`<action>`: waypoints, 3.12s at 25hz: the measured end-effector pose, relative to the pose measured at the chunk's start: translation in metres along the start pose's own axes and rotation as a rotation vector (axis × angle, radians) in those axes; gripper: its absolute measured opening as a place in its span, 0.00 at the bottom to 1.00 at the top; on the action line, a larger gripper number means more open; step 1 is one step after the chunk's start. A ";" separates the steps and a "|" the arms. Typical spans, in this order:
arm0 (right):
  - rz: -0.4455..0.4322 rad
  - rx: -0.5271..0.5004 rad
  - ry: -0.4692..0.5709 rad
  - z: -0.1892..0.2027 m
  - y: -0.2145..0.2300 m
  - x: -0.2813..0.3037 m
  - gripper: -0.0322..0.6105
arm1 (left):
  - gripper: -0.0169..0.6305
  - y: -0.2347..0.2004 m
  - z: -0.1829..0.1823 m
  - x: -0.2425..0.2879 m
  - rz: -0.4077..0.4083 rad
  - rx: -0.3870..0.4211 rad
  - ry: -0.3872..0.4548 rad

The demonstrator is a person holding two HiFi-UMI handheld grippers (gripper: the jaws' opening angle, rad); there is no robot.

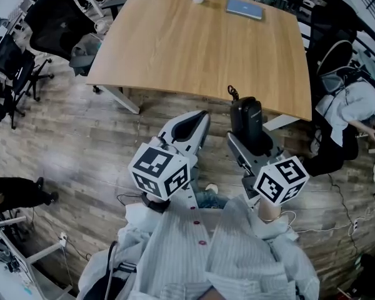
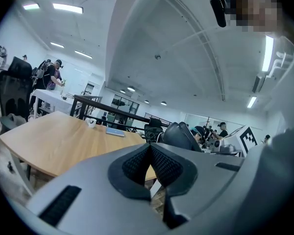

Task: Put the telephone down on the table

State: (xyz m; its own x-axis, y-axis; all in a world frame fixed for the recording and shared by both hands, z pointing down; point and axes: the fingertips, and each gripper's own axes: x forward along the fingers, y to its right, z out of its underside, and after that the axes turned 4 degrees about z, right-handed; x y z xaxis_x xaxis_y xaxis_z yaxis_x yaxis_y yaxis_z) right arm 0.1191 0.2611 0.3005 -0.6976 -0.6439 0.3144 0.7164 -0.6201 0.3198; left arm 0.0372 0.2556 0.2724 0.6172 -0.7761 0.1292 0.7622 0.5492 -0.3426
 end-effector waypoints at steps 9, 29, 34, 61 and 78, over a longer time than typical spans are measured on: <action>0.039 0.017 0.007 -0.030 0.019 0.070 0.50 | 0.04 -0.067 -0.027 0.035 0.034 0.005 -0.023; 0.139 0.095 -0.002 -0.040 0.035 0.184 0.50 | 0.04 -0.186 -0.048 0.066 0.105 0.013 -0.081; 0.141 0.094 -0.024 -0.044 0.047 0.205 0.50 | 0.04 -0.205 -0.049 0.082 0.098 0.000 -0.086; 0.107 0.070 -0.060 -0.157 0.219 0.303 0.50 | 0.04 -0.267 -0.125 0.284 0.080 0.018 -0.073; 0.131 0.094 -0.087 -0.168 0.241 0.331 0.50 | 0.04 -0.295 -0.129 0.312 0.080 -0.007 -0.118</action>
State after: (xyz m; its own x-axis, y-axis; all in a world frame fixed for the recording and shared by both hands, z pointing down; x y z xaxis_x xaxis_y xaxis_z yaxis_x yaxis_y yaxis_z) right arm 0.0628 -0.1770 0.3313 -0.5996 -0.6729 0.4333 0.7999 -0.4859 0.3523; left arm -0.0205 -0.1884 0.2941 0.6946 -0.6883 0.2093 0.7088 0.6051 -0.3626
